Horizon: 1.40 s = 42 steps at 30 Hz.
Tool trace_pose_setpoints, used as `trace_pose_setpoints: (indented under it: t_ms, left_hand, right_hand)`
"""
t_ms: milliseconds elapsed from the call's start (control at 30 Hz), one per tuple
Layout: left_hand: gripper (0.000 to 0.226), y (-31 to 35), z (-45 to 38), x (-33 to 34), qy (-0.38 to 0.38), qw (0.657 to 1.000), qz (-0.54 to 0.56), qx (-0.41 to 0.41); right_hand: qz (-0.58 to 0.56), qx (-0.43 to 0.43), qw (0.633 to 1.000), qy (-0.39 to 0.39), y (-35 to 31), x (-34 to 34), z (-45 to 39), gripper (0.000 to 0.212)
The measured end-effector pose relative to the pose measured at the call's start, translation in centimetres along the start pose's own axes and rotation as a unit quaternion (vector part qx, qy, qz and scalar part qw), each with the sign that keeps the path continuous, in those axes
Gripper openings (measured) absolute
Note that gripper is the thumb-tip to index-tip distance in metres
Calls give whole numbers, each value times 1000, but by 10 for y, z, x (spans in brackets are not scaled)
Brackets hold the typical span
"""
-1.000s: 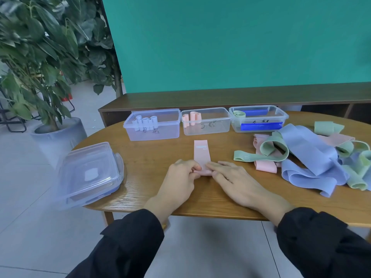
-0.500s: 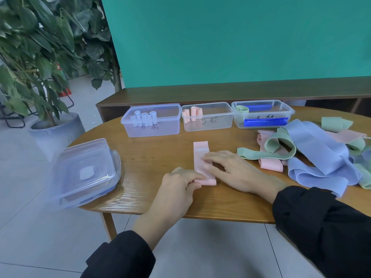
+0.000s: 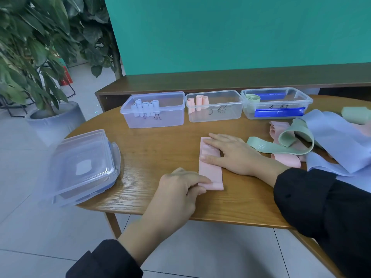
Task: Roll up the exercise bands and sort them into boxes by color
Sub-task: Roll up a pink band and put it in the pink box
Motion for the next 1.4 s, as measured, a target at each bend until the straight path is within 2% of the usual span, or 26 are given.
trace_pose_setpoints:
  t_ms: [233, 500, 667, 767, 900, 1033, 1133, 1233, 1400]
  left_hand:
    - [24, 8, 11, -3, -19, 1000, -5, 1]
    - [23, 10, 12, -1, -14, 1000, -18, 21]
    - [20, 7, 14, 0, -5, 1000, -20, 22]
    - [19, 6, 16, 1, -4, 1000, -20, 20]
    - [20, 6, 16, 1, 4, 999, -23, 25]
    - [22, 7, 16, 1, 4, 999, -31, 25]
    - [32, 12, 15, 0, 5, 998, -36, 48]
    - [56, 13, 12, 1, 2, 997, -47, 63]
    - [53, 10, 10, 4, 6, 993, -79, 85]
  right_hand:
    - [-13, -4, 1000, 5, 4, 1, -4, 84]
    - [-66, 13, 991, 119, 7, -13, -8, 64]
    - [-94, -34, 976, 196, 3, -23, 1, 30]
    - [-125, -91, 967, 201, -2, -23, 8, 13]
    - [-80, -106, 980, 148, -3, -13, 6, 25]
    - [-64, -88, 985, 136, -3, -11, 4, 38]
    - [-71, -78, 985, 136, -3, -12, 5, 38]
    - [-69, -76, 986, 130, -4, -12, 4, 38]
    - [-73, -79, 986, 128, -5, -11, 4, 36]
Point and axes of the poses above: each hand's wrist, its own z-axis away from the middle knuckle, its own x-axis out of the palm, y = z × x, the point moved 7 cm from there along -z, towards the middle knuckle, and after that the axes turned 2 degrees about x, right-handed, at the moved point
